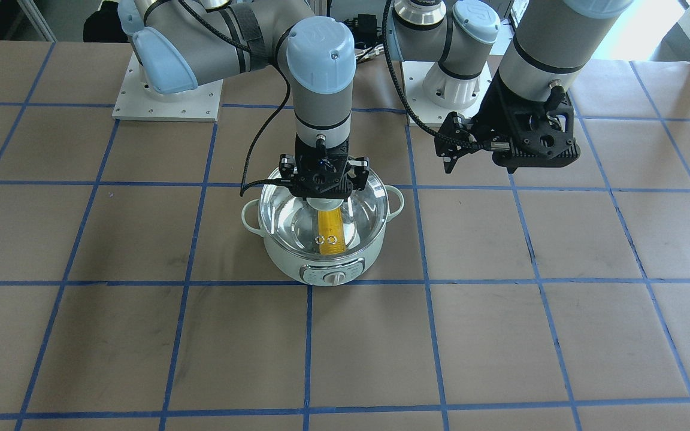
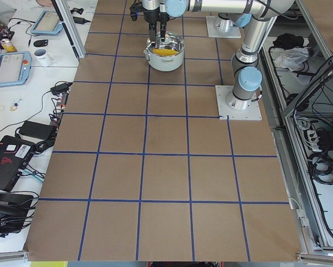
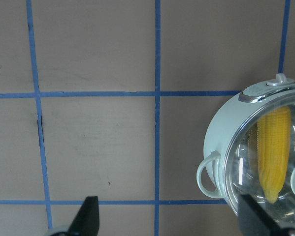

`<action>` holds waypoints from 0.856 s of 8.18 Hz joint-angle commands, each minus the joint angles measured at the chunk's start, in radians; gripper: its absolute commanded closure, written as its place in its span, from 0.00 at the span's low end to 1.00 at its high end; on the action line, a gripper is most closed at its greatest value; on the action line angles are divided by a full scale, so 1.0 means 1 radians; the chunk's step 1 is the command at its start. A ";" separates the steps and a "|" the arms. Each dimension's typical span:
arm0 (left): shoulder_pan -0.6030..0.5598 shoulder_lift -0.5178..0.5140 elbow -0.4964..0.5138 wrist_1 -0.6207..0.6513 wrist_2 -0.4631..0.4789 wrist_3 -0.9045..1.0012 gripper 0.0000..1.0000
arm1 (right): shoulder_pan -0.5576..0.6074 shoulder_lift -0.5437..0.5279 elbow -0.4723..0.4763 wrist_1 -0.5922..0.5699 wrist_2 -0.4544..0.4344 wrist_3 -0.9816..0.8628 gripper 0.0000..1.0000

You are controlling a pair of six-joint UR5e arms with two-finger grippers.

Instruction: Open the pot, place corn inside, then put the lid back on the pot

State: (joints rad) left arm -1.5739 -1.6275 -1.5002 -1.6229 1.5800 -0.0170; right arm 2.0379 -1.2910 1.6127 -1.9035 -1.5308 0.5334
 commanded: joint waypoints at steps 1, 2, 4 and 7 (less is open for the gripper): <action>0.000 0.000 0.002 0.000 -0.001 0.000 0.00 | -0.071 -0.028 -0.023 0.006 0.004 -0.097 0.00; 0.000 0.000 0.002 0.000 0.000 0.000 0.00 | -0.129 -0.068 -0.051 0.023 0.003 -0.184 0.00; 0.000 0.000 0.002 0.000 0.000 0.000 0.00 | -0.256 -0.153 -0.063 0.148 -0.006 -0.426 0.00; 0.000 0.000 0.002 0.000 0.000 0.000 0.00 | -0.428 -0.325 -0.065 0.294 -0.014 -0.708 0.00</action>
State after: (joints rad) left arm -1.5739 -1.6275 -1.4987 -1.6230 1.5794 -0.0169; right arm 1.6982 -1.5205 1.5489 -1.6839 -1.5386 -0.0245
